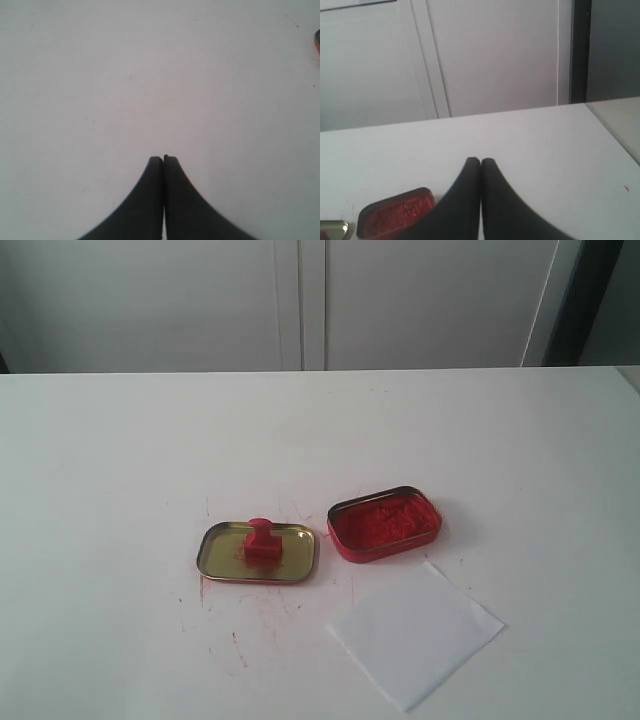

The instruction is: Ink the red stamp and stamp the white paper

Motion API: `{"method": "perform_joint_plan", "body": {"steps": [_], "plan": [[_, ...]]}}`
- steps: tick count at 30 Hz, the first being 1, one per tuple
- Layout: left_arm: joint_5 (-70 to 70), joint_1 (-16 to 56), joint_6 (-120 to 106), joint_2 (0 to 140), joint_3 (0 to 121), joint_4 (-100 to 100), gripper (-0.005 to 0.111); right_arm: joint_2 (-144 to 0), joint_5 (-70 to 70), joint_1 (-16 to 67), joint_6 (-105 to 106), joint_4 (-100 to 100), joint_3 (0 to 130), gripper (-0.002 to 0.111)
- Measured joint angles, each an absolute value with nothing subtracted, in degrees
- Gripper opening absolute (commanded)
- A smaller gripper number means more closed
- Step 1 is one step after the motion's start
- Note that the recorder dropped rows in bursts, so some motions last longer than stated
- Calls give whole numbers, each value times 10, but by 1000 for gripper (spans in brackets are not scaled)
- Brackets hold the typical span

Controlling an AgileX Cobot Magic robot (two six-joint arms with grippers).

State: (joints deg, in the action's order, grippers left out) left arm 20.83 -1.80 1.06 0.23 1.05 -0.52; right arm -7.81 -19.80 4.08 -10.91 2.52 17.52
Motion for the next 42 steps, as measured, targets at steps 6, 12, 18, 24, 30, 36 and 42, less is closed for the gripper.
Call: {"method": "perform_joint_plan", "body": {"steps": [6, 12, 18, 24, 30, 36, 42], "plan": [[208, -18, 11, 2, 10, -5, 0, -189, -260, 41, -109, 27, 243, 0], [208, -18, 11, 2, 10, -5, 0, -307, -288, 41, -109, 27, 299, 0], [208, -18, 11, 2, 10, -5, 0, -479, -338, 41, -51, 7, 379, 0], [208, -18, 11, 2, 10, -5, 0, -641, -382, 45, -18, -30, 471, 0], [208, -18, 11, 2, 10, -5, 0, -758, -414, 62, 7, -52, 555, 0], [208, -18, 11, 2, 10, -5, 0, -839, -433, 104, 18, -56, 610, 0], [208, -18, 11, 2, 10, -5, 0, -914, -455, 150, 39, -57, 681, 0]]}}
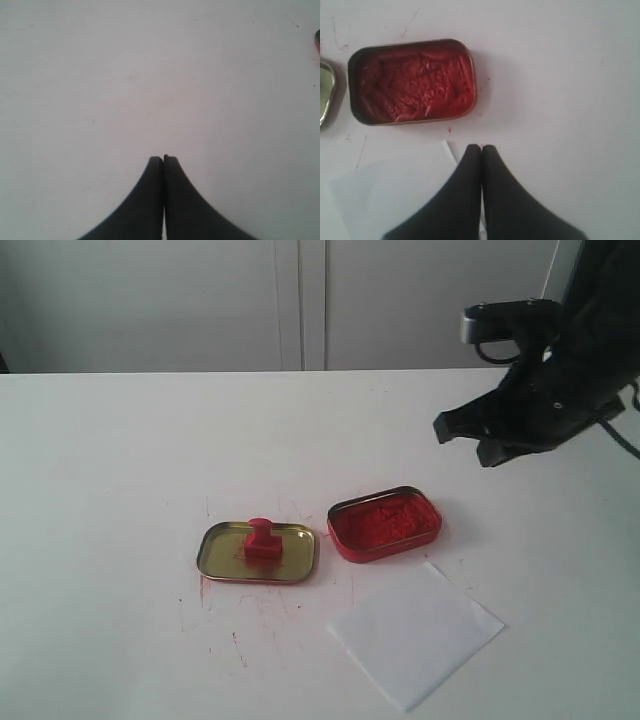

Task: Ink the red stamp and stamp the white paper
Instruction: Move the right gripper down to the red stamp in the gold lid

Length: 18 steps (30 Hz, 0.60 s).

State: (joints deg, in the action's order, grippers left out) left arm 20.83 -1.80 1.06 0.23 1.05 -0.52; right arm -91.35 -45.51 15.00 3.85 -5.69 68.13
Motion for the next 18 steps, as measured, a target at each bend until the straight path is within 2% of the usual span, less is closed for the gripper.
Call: {"method": "perform_joint_plan", "body": {"steps": [18], "plan": [[208, -18, 11, 2, 10, -5, 0, -1102, -530, 270, 144, -96, 893, 0]]}}
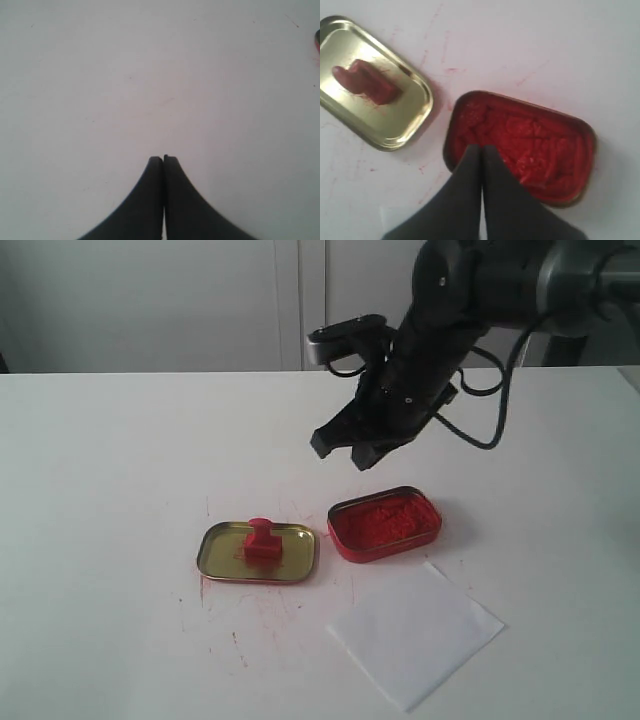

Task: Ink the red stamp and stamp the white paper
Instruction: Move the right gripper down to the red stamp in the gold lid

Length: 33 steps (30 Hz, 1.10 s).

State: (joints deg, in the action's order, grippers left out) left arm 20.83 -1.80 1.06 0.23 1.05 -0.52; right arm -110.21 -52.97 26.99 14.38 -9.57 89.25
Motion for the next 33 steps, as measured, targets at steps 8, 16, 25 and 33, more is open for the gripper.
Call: {"method": "perform_joint_plan", "body": {"steps": [8, 16, 25, 33], "plan": [[208, -18, 11, 2, 10, -5, 0, -1154, -553, 315, 217, -120, 953, 0], [208, -18, 11, 2, 10, -5, 0, -1188, -557, 360, 336, -158, 999, 0], [208, -18, 11, 2, 10, -5, 0, -1199, -553, 386, 507, -164, 1002, 0], [208, -18, 11, 2, 10, -5, 0, -1218, -557, 387, 518, -123, 1004, 7]]}}
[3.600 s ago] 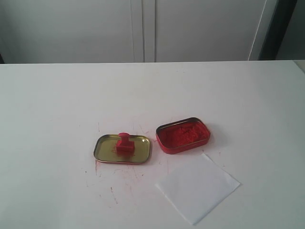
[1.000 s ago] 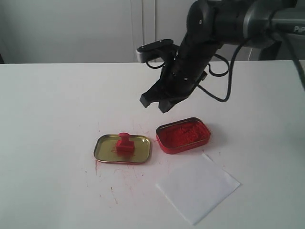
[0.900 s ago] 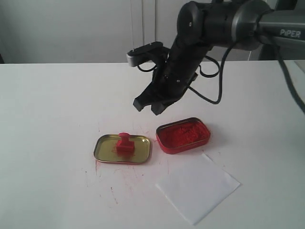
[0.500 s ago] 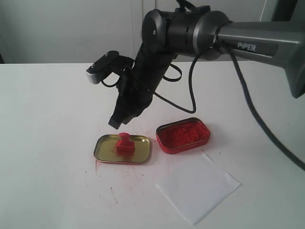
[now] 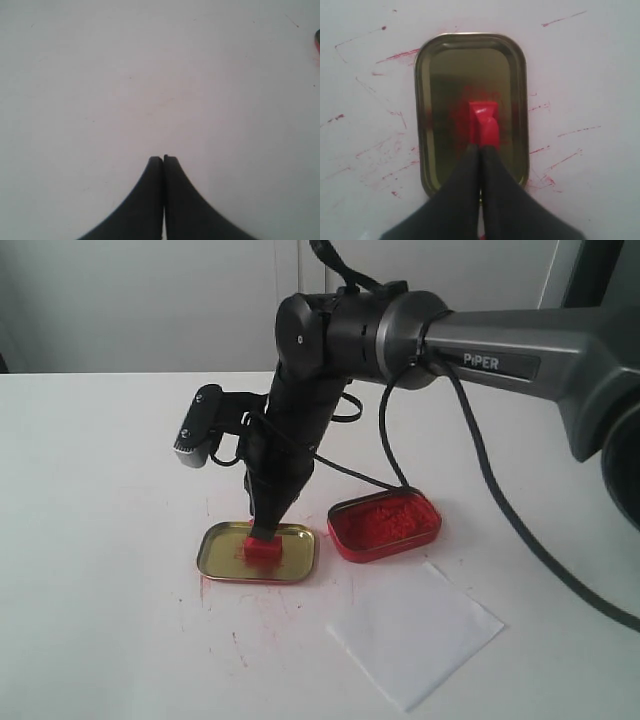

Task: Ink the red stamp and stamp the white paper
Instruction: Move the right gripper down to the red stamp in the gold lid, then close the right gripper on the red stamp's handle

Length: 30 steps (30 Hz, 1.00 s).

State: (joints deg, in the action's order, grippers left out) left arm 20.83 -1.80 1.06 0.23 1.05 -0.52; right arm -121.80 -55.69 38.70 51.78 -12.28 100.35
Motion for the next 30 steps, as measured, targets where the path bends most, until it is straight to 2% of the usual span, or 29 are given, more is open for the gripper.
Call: {"method": "perform_joint_plan", "body": {"steps": [4, 7, 30], "plan": [[208, -18, 11, 2, 10, -5, 0, -1219, -542, 387, 520, -119, 1004, 27], [208, -18, 11, 2, 10, -5, 0, -1226, -535, 387, 521, -119, 1004, 33], [208, -18, 11, 2, 10, -5, 0, -1274, -499, 388, 535, -118, 1004, 33]]}}
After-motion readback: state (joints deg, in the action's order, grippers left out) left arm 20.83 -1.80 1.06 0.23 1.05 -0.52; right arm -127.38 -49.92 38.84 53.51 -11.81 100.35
